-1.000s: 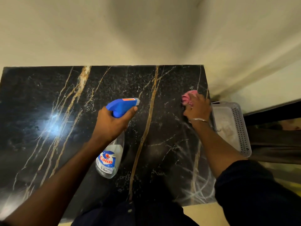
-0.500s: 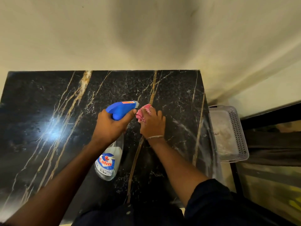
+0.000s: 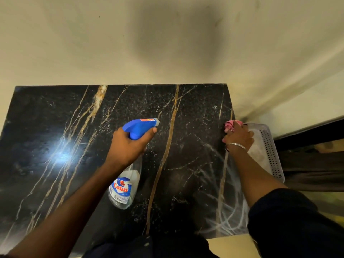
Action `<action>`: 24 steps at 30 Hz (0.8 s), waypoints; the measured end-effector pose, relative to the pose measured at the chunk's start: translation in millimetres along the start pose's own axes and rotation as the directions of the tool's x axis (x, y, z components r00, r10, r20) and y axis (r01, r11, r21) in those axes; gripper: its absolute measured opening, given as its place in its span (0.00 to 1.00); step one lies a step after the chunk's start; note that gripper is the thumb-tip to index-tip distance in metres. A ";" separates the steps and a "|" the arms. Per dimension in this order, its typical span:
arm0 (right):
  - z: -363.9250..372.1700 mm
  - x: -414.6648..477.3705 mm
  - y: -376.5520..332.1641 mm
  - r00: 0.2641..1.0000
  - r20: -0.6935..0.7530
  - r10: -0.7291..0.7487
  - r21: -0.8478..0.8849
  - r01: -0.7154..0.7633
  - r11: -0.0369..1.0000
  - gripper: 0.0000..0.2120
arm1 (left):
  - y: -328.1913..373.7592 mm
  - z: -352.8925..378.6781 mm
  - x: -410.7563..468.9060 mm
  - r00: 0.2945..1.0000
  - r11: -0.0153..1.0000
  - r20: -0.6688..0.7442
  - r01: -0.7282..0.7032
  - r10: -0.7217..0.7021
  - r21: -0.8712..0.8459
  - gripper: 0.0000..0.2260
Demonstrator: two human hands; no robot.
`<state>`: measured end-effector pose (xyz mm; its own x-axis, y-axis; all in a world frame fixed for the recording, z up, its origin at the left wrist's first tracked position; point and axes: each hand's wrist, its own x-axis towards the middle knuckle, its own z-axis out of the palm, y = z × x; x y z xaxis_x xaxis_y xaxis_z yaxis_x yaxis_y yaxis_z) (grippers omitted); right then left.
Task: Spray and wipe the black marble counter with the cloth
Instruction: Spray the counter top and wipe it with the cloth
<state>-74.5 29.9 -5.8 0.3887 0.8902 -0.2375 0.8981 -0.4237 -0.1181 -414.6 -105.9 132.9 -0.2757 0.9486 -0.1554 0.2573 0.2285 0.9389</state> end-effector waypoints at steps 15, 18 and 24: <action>29.2 -63.5 -103.9 0.803 0.080 -0.590 -0.125 0.596 0.794 0.32 | -3.9 -5.8 -11.5 0.997 0.997 -0.024 0.075 -0.075 -0.016 0.07; 9.9 -8.4 -82.8 0.899 0.010 -0.437 -0.056 0.437 0.898 0.32 | -6.7 -8.8 -7.0 0.995 0.996 -0.044 0.093 -0.094 -0.013 0.07; -16.5 56.7 -68.5 0.972 -0.004 -0.237 -0.068 0.236 0.969 0.24 | -15.0 -13.4 0.7 0.996 0.995 -0.035 0.081 -0.079 0.060 0.06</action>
<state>-110.6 112.1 4.8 0.1661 0.9659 -0.1987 0.9762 -0.1895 -0.1050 -431.1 -111.6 122.9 -0.3275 0.9194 -0.2178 0.2889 0.3170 0.9034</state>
